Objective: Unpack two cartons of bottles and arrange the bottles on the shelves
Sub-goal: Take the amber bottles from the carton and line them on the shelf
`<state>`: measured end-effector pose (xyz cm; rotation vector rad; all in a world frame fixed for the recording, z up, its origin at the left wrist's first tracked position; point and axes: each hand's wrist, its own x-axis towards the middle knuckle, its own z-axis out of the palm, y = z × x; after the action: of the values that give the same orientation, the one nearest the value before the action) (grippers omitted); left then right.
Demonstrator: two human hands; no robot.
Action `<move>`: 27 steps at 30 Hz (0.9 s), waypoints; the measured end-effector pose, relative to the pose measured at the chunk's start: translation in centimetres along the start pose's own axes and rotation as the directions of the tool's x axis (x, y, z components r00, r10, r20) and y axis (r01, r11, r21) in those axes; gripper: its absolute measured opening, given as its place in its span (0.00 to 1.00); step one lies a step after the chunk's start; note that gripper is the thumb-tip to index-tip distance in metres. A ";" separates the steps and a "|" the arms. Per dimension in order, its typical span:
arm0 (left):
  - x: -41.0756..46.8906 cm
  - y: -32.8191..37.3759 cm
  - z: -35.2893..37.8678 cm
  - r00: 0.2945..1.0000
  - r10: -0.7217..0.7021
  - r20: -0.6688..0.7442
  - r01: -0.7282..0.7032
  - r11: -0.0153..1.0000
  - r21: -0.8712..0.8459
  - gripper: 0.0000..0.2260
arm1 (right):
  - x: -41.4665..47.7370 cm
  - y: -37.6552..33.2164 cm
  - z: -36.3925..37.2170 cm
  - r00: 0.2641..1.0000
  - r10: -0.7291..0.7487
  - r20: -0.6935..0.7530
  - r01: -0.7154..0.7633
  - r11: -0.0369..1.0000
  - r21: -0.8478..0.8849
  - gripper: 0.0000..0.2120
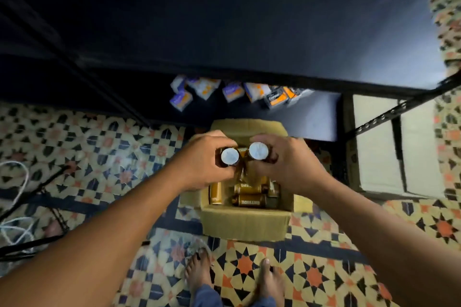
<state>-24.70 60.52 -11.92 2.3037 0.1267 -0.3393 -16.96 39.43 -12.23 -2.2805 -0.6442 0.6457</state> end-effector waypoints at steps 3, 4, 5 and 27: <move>-2.0 7.7 -7.3 0.997 0.065 -0.036 -0.064 0.997 0.030 0.18 | -2.2 -6.9 -7.6 0.995 -0.086 -0.051 0.085 0.996 -0.013 0.18; -2.7 10.2 -9.7 0.997 0.068 -0.046 -0.067 0.997 0.036 0.19 | -3.1 -9.3 -10.1 0.991 -0.116 -0.070 0.115 0.993 -0.015 0.18; -3.6 12.7 -12.2 0.996 0.071 -0.052 -0.069 0.997 0.037 0.21 | -3.9 -11.7 -12.5 0.985 -0.149 -0.086 0.147 0.989 -0.023 0.18; -18.2 44.0 -41.0 0.858 0.317 -0.403 -0.256 0.946 0.200 0.07 | -14.7 -44.4 -41.5 0.796 -0.525 -0.302 0.461 0.848 -0.261 0.18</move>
<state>-25.19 60.51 50.87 2.4583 -0.0261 0.3325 -14.99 40.26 50.21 -2.1629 -1.0910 -0.0950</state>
